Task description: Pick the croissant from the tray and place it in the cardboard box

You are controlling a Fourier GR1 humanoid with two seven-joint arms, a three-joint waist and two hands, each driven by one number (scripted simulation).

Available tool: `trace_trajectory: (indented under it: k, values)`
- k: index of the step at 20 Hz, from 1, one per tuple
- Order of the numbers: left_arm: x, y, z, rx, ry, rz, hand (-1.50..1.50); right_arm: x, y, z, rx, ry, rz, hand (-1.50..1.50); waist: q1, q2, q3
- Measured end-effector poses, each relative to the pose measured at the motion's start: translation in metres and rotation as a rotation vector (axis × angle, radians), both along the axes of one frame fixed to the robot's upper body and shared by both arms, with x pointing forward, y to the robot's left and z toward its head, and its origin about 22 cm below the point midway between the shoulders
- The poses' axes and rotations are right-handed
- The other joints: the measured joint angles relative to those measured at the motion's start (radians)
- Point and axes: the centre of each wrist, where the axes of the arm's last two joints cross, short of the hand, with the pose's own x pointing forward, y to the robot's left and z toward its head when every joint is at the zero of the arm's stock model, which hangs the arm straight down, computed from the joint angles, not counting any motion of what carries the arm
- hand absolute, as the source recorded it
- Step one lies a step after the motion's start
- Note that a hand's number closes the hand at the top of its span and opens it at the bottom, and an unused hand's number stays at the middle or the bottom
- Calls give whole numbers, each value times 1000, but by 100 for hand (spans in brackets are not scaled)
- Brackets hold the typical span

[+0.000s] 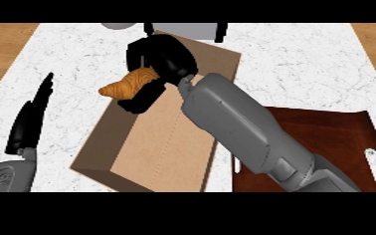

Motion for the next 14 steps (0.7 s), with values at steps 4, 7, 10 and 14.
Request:
trace_trajectory:
  k: [4,7,10,14]
  values:
    - [2,-6,1,-3,-8,-19,0,3,2,-19,8,94,-46,-150,17,3,0]
    - [4,-9,2,-1,-14,-25,0,5,5,-24,32,116,-41,-150,25,3,1]
    - [7,-10,4,1,-13,-25,0,2,7,-31,73,115,-29,-150,26,2,1]
    - [7,-10,0,-2,-10,-15,0,6,6,-28,188,87,-19,-150,17,4,1]
